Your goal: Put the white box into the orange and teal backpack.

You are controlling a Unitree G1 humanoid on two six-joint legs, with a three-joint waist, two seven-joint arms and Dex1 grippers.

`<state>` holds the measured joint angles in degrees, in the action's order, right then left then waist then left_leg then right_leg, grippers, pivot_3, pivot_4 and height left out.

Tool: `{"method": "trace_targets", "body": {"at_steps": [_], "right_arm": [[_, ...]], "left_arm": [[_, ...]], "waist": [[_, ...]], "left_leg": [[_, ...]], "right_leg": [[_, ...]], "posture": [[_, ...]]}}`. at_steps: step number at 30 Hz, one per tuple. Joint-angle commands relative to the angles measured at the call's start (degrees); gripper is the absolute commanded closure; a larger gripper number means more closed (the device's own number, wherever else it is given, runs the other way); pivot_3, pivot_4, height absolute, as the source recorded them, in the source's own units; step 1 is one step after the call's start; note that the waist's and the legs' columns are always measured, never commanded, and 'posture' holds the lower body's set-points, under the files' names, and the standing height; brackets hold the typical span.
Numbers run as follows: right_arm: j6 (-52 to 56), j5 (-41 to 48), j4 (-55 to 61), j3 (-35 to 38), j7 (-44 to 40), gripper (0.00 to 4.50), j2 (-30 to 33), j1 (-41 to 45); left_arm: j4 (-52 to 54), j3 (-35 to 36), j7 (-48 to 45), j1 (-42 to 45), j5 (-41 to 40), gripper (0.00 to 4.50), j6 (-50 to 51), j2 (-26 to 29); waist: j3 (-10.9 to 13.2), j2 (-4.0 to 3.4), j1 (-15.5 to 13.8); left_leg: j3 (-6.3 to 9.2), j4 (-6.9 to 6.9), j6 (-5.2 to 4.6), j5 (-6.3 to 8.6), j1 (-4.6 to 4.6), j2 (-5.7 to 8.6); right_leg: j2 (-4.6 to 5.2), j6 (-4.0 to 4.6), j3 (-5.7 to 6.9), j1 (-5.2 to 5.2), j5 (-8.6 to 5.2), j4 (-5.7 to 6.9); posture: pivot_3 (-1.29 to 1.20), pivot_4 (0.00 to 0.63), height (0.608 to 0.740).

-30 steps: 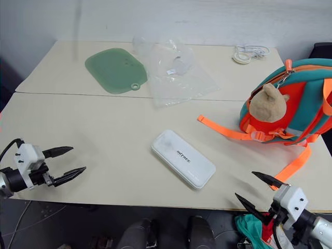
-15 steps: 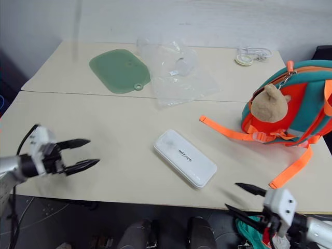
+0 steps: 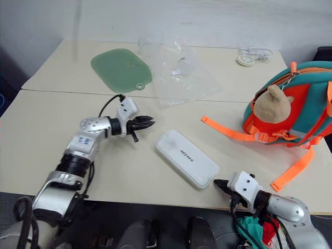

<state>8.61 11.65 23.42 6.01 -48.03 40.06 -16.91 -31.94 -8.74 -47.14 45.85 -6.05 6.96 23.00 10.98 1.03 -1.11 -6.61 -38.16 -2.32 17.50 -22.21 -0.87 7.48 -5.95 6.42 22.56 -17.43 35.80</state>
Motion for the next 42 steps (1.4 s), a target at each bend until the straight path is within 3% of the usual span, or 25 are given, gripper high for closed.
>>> {"method": "trace_targets", "body": {"at_steps": [1, 7, 12, 18, 28, 33, 37, 42], "right_arm": [[4.1, 1.5, 4.0, -1.8, 1.4, 4.50, -0.9, 1.2], [8.9, 1.8, 6.2, -3.6, 3.5, 4.50, -1.8, 4.6], [10.5, 0.8, 3.4, -5.1, 3.7, 4.50, -1.9, 10.1], [9.6, 0.3, -2.0, -5.5, 2.4, 4.50, -1.5, 16.2], [4.5, -2.2, -11.2, -5.1, -0.2, 4.50, 1.4, 22.1], [4.4, -1.1, -13.0, -4.7, -1.9, 4.50, 2.2, 22.7], [7.7, 1.0, -11.2, -5.5, -5.1, 4.50, 3.1, 21.5], [12.5, 2.1, -7.6, -5.7, -4.5, 4.50, 3.0, 20.3]], "left_arm": [[0.0, -1.2, -2.6, -0.1, 0.4, 3.66, -1.2, -1.7], [4.7, -2.5, -5.9, -4.0, 0.6, 3.66, 2.5, -1.2], [14.8, -1.5, -9.0, -10.4, -1.4, 3.66, 9.9, 3.6], [30.7, 2.6, -9.0, -20.4, -5.8, 3.66, 19.6, 9.9], [43.6, 11.0, -5.2, -29.3, -12.1, 3.66, 31.1, 14.8], [39.3, 16.1, -4.8, -29.1, -12.5, 3.66, 30.6, 20.2], [27.4, 14.4, 0.6, -19.2, -10.0, 3.66, 26.9, 15.3], [17.7, 9.2, 0.5, -10.5, -7.0, 3.66, 21.0, 9.1]], "waist": [[0.0, 0.01, 0.0], [0.0, 0.01, 0.3], [0.0, 0.03, 1.0], [0.0, 0.01, 1.3], [0.0, 0.01, 1.2], [0.0, 0.00, 1.2], [0.0, 0.00, 0.1], [0.0, 0.03, -0.4]], "left_leg": [[0.00, 0.00, 0.01, 0.00, 0.00, -0.04], [0.02, -0.01, 0.04, 0.00, 0.00, -0.06], [0.02, -0.04, 0.05, 0.00, 0.06, -0.08], [0.07, -0.01, 0.08, 0.01, 0.06, -0.10], [0.19, 0.02, 0.09, 0.03, 0.00, -0.06], [0.21, 0.03, 0.13, 0.03, 0.00, -0.08], [0.30, 0.00, 0.11, 0.02, -0.01, 0.00], [0.26, -0.06, 0.05, 0.05, -0.11, 0.04]], "right_leg": [[0.02, 0.00, 0.00, 0.01, 0.00, 0.01], [0.02, 0.01, 0.01, 0.02, 0.00, 0.02], [0.08, 0.03, -0.07, 0.00, -0.01, 0.00], [0.10, 0.07, -0.31, -0.01, -0.04, 0.07], [0.18, 0.09, -0.38, -0.02, -0.04, 0.01], [0.16, 0.14, -0.36, -0.01, -0.07, -0.04], [0.20, 0.13, -0.26, -0.06, -0.07, -0.01], [0.12, 0.06, -0.19, -0.07, -0.03, 0.09]], "posture": [[0.00, 0.150, 0.740], [0.00, 0.150, 0.740], [0.00, 0.150, 0.740], [0.00, 0.150, 0.740], [0.00, 0.150, 0.740], [0.00, 0.150, 0.740], [0.00, 0.150, 0.740], [0.00, 0.150, 0.740]]}}
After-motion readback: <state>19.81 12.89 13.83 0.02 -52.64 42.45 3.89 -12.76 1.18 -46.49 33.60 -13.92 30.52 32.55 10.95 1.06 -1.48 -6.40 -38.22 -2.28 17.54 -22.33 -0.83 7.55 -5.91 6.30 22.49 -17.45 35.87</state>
